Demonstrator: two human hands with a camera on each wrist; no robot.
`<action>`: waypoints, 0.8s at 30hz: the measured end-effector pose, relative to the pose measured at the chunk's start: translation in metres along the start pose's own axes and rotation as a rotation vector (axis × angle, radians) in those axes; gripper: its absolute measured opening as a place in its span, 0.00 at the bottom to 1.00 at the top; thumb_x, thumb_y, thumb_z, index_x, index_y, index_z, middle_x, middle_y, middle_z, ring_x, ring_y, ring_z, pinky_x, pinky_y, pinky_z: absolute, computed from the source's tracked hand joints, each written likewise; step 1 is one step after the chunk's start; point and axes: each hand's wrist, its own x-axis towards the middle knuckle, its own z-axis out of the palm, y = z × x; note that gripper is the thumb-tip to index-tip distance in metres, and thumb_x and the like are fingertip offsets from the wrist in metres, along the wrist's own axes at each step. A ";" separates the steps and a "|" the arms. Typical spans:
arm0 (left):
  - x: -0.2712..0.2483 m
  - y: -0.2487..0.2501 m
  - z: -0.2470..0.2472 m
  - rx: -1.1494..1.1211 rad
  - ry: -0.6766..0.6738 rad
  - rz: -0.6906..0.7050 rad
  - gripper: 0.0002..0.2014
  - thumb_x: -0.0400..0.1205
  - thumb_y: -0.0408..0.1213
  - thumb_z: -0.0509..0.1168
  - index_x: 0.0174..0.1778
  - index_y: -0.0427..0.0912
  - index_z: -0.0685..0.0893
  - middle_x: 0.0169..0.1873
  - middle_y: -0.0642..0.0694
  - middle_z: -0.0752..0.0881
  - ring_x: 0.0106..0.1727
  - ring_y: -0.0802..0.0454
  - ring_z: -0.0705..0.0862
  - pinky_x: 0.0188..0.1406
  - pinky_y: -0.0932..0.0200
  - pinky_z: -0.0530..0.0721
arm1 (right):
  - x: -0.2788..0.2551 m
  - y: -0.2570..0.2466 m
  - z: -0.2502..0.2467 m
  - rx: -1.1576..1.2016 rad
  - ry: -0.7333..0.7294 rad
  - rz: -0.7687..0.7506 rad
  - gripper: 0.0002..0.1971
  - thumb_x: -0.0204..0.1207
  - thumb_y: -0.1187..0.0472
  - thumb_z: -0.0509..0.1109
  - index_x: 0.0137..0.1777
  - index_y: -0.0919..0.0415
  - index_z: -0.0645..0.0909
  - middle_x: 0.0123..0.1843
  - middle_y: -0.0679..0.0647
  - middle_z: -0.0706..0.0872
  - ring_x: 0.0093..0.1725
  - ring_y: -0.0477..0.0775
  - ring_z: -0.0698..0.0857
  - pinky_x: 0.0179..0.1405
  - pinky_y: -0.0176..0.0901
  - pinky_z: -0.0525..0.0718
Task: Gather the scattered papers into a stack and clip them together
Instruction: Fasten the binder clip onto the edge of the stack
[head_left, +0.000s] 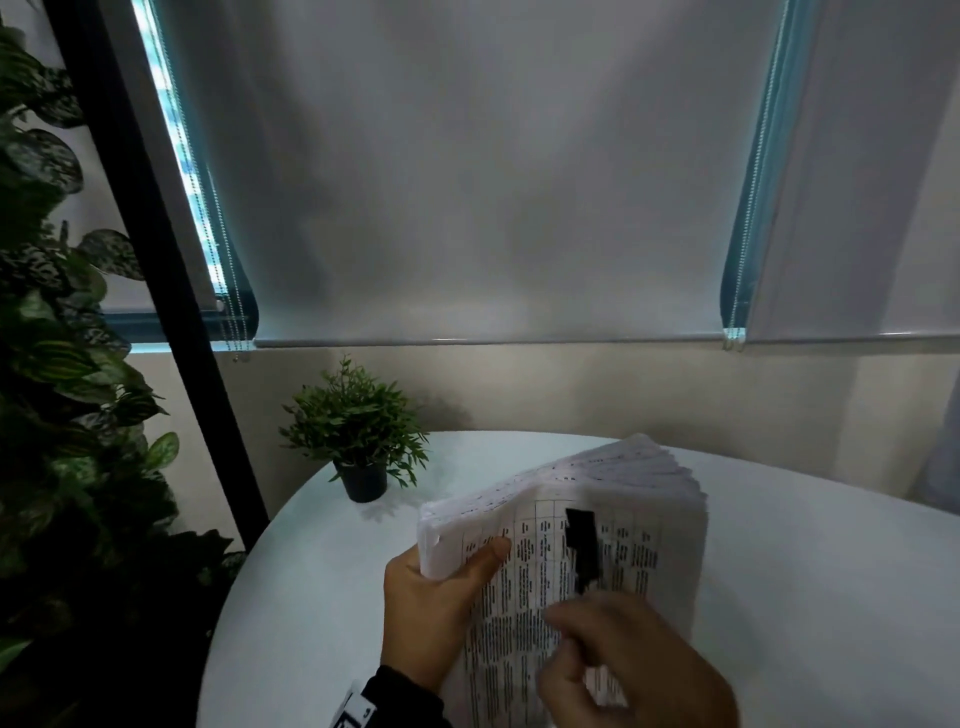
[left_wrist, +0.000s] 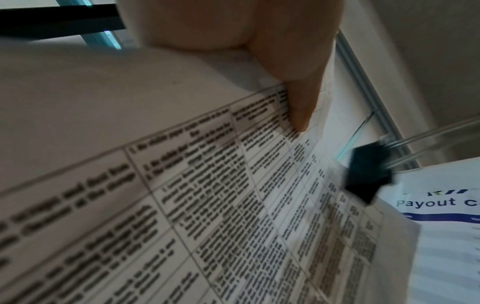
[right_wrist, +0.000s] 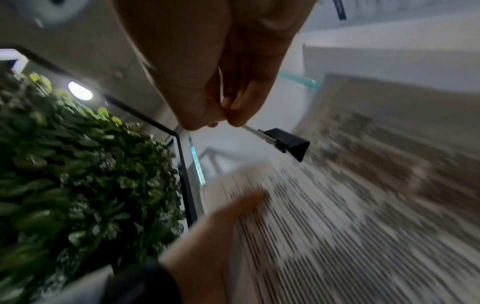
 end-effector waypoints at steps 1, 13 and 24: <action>-0.003 0.001 0.003 0.000 0.008 -0.002 0.04 0.66 0.31 0.78 0.35 0.41 0.93 0.36 0.41 0.93 0.40 0.41 0.92 0.44 0.45 0.90 | 0.000 0.003 0.007 -0.051 -0.015 -0.055 0.10 0.58 0.60 0.68 0.33 0.41 0.86 0.34 0.34 0.84 0.29 0.32 0.80 0.34 0.18 0.75; -0.023 0.009 0.015 0.019 0.056 0.033 0.16 0.65 0.21 0.77 0.32 0.51 0.93 0.33 0.44 0.92 0.36 0.50 0.92 0.36 0.61 0.88 | 0.010 0.014 0.037 -0.094 0.108 0.084 0.26 0.46 0.67 0.82 0.35 0.46 0.69 0.24 0.42 0.80 0.23 0.36 0.78 0.25 0.28 0.74; -0.023 0.005 0.013 0.060 0.067 0.046 0.16 0.65 0.21 0.78 0.34 0.51 0.93 0.32 0.44 0.92 0.36 0.50 0.91 0.37 0.58 0.87 | 0.011 0.020 0.046 -0.118 0.153 0.135 0.27 0.48 0.66 0.80 0.34 0.49 0.63 0.23 0.44 0.79 0.22 0.38 0.76 0.25 0.35 0.73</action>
